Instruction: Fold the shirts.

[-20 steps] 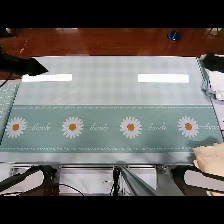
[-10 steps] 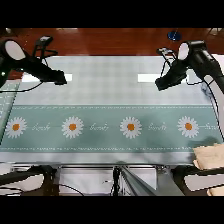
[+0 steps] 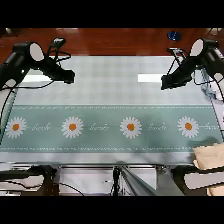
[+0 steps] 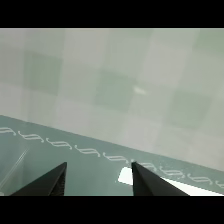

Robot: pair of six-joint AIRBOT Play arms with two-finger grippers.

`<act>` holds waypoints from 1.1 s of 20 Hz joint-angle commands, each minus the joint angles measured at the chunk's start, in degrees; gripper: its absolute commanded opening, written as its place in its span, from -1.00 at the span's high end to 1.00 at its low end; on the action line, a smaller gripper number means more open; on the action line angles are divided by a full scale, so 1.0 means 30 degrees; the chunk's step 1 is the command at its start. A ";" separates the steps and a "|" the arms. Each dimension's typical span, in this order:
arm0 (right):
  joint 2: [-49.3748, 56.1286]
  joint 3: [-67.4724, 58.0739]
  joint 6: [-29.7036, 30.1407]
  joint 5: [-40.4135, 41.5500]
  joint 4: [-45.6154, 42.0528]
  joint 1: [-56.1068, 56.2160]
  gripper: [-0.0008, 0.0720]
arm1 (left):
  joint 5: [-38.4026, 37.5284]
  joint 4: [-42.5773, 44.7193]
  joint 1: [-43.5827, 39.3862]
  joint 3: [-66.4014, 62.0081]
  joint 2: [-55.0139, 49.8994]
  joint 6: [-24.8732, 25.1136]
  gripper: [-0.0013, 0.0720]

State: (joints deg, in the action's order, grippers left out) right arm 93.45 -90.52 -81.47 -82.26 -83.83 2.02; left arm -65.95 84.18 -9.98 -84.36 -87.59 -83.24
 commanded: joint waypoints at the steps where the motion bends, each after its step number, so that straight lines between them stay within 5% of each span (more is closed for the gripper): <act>1: 0.0007 -0.0015 0.0022 0.0794 0.0124 -0.0197 -0.42 | 0.0284 0.0087 -0.0131 -0.0408 -0.0481 -0.0211 -0.08; 6: 0.0007 -0.0022 0.0022 0.0794 0.0131 -0.0197 -0.42 | 0.0248 -0.0073 -0.0131 -0.0408 -0.0692 -0.0204 -0.09; 7: 0.0007 -0.0022 0.0022 0.0794 0.0138 -0.0197 -0.43 | 0.0080 -0.0073 -0.0138 -0.0408 -0.0692 -0.0204 -0.29; 8: 0.0007 -0.0022 0.0022 0.0758 0.0197 -0.0197 -0.46 | -0.0036 -0.0073 -0.0131 -0.0408 -0.0699 -0.0219 -0.96; 9: 0.0007 -0.0015 0.0044 0.0714 0.0299 -0.0204 -0.76 | -0.0066 -0.0066 -0.0131 -0.0408 -0.0707 -0.0211 -1.00; 22: 0.0007 -0.0022 0.0029 0.0736 0.0335 -0.0204 -0.74 | -0.0168 -0.0058 -0.0131 -0.0408 -0.0714 -0.0211 -1.00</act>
State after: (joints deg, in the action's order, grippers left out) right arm 93.43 -90.52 -81.43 -80.03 -82.85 1.45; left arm -66.43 83.99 -10.35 -85.52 -89.69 -83.88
